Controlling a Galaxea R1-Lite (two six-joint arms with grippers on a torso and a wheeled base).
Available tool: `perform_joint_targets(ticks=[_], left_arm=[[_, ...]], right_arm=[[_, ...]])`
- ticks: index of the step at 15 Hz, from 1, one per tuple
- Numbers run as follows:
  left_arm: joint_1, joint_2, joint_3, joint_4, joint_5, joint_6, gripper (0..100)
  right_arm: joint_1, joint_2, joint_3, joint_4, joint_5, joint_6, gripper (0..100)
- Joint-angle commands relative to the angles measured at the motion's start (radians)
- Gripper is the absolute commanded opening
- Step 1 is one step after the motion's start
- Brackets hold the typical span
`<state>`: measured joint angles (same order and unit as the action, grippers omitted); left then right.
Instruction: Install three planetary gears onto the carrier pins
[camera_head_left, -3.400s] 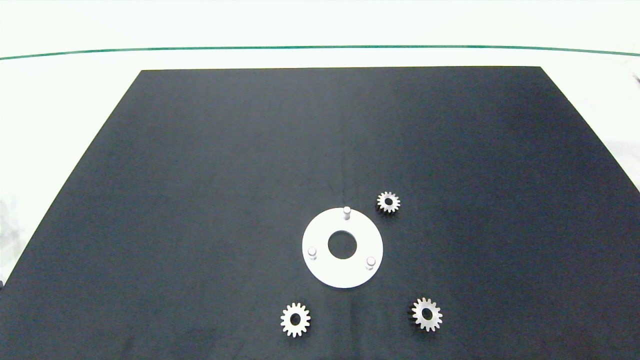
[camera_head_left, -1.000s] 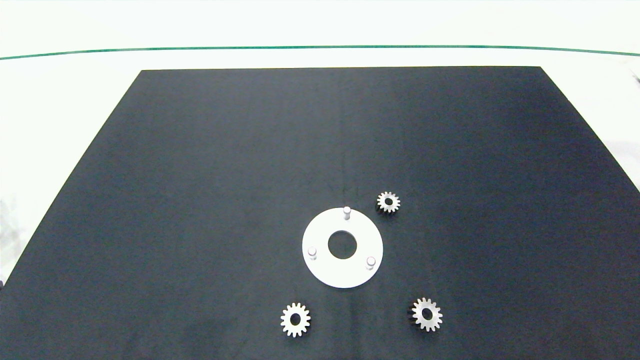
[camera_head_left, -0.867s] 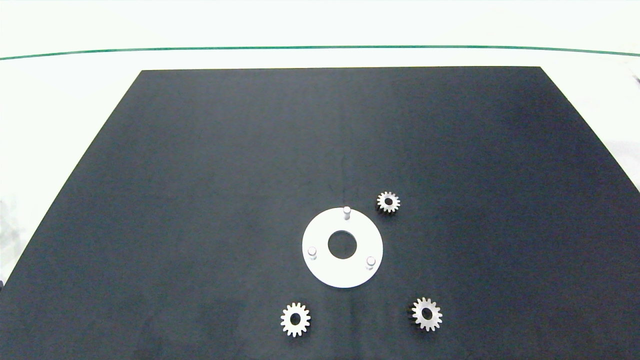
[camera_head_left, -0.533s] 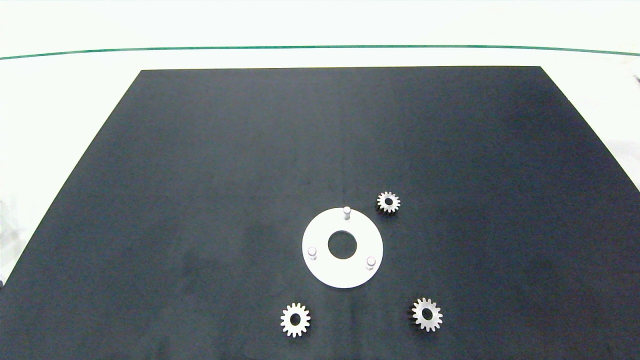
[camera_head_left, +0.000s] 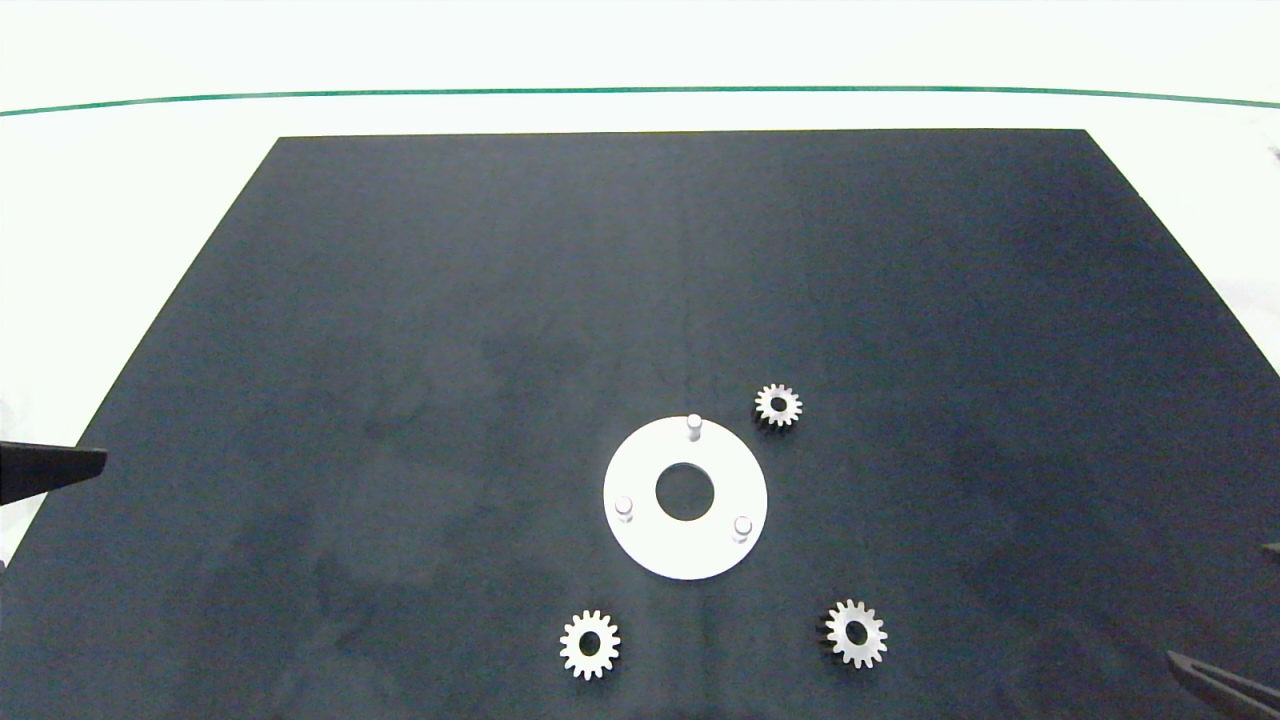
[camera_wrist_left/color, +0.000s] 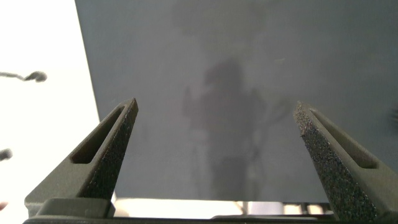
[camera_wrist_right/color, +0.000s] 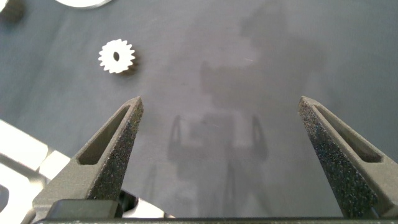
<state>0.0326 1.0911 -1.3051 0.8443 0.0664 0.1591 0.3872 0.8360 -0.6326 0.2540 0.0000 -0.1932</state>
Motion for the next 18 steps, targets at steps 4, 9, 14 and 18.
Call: perform_joint_targets(ticks=[4, 9, 14, 18], left_arm=[[-0.042, 0.035, -0.005, 0.052, 0.012, 0.003, 100], [-0.072, 0.03, -0.003, 0.076, 0.012, 0.002, 100], [-0.074, 0.02, -0.005, 0.075, 0.012, 0.003, 100], [-0.074, 0.013, -0.003, 0.076, 0.012, 0.002, 100]], right_arm=[[0.196, 0.368, -0.128, -0.001, -0.003, -0.034, 100], [0.291, 0.523, -0.151, -0.004, -0.057, -0.042, 100], [0.344, 0.594, -0.153, -0.085, -0.098, -0.043, 100], [0.354, 0.615, -0.159, -0.087, -0.133, -0.075, 100]])
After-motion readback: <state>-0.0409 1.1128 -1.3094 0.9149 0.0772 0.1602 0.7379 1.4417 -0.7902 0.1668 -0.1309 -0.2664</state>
